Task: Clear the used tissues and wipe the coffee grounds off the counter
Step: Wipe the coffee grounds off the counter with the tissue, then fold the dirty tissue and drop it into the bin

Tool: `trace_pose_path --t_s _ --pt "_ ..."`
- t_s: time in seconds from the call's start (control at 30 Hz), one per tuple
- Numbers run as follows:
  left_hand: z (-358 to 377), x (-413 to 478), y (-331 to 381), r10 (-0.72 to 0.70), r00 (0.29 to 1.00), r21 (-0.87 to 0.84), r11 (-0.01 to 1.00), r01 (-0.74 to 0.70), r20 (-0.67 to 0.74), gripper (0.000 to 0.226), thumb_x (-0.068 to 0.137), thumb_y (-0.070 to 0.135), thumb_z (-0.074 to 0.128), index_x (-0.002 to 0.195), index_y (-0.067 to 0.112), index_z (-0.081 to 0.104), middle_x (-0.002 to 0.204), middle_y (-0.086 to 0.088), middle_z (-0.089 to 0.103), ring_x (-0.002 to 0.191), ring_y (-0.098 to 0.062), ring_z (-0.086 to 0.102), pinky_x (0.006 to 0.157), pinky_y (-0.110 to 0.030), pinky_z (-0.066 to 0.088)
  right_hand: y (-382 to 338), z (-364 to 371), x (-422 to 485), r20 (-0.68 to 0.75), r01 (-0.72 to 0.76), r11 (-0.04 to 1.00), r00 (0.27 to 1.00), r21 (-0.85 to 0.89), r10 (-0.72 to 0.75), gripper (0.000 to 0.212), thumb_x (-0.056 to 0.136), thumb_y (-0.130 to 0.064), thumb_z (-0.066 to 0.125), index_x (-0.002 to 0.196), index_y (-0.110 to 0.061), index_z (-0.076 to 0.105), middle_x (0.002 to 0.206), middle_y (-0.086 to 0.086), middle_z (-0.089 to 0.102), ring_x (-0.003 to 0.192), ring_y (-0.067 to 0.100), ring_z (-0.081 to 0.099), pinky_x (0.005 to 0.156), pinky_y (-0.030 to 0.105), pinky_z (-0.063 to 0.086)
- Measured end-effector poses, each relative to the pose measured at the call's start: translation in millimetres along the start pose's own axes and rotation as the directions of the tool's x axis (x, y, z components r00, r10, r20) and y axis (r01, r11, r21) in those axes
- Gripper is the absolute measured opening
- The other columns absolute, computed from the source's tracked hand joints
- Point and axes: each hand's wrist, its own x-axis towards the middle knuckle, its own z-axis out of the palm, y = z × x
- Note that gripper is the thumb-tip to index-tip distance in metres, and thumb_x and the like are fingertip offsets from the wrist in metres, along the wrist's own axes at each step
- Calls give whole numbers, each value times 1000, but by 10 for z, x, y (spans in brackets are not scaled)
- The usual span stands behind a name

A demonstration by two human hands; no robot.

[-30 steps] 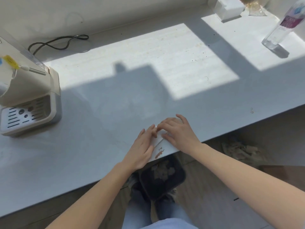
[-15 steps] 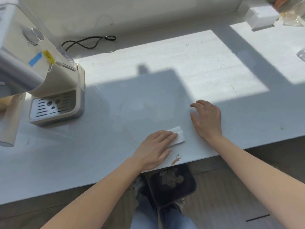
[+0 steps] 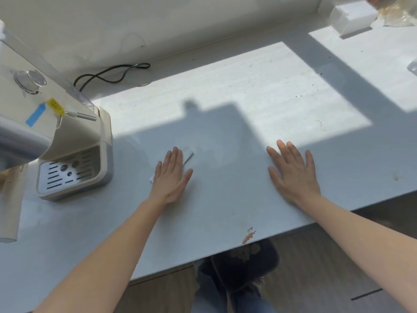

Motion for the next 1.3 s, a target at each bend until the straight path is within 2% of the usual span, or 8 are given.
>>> trace_pose_path --t_s 0.23,0.7,0.9,1.0,1.1,1.17,1.23,1.3 --pt "-17 19 -356 -256 964 -61 966 252 -71 65 98 45 18 149 14 -7 160 -1 -12 145 -14 -13 116 -42 -9 -10 11 6 -4 -11 1000 1000 22 11 54 95 -42 27 147 -33 16 159 -4 12 146 15 2 116 52 2" --pt "681 -935 1309 -40 999 -181 982 46 36 83 80 71 1 142 24 -29 145 13 -41 132 -1 -40 109 -32 -27 -11 29 7 -18 9 999 1000 38 -8 55 94 -43 23 147 -31 16 159 -3 12 146 17 3 116 55 2" --pt "701 -969 1456 37 994 -236 972 -12 102 64 96 51 12 143 25 -23 148 15 -34 134 0 -35 109 -28 -25 -52 -135 -10 8 5 955 1000 297 -8 47 96 -32 41 142 -30 33 157 -3 21 146 15 10 117 49 -1" --pt "598 -976 1381 95 987 -450 893 -25 133 54 99 44 11 146 31 -11 157 13 -19 136 7 -25 113 -25 -19 -213 -313 -237 -63 199 746 976 636 -207 33 95 -18 47 124 -27 57 140 -6 50 133 10 40 111 39 30" --pt "482 -1026 1358 84 991 -795 606 29 101 52 90 54 25 137 50 4 158 17 6 142 6 0 118 -27 3 -417 -282 -558 -143 506 699 848 506 -510 36 90 -11 47 121 -23 61 131 -7 59 129 8 46 106 27 35" --pt "462 -1055 1343 68 995 -904 426 37 73 54 88 49 39 135 46 12 153 22 15 139 9 16 115 -25 19 -460 -197 -647 -20 576 707 781 411 -624 41 92 -14 45 131 -24 54 140 -6 52 133 9 41 110 27 26" --pt "479 -1086 1305 69 997 -911 413 -2 29 58 89 40 44 139 35 16 150 28 15 137 10 21 112 -19 25 -435 -136 -661 71 574 743 773 346 -630 43 95 -20 41 137 -27 46 146 -10 43 135 9 35 112 29 21" --pt "506 -1130 1246 69 996 -829 553 -88 -60 57 90 31 47 141 26 23 148 28 21 136 9 25 110 -14 26 -416 -121 -672 83 560 759 784 333 -615 43 94 -20 42 136 -27 47 143 -10 45 130 13 39 107 31 25"
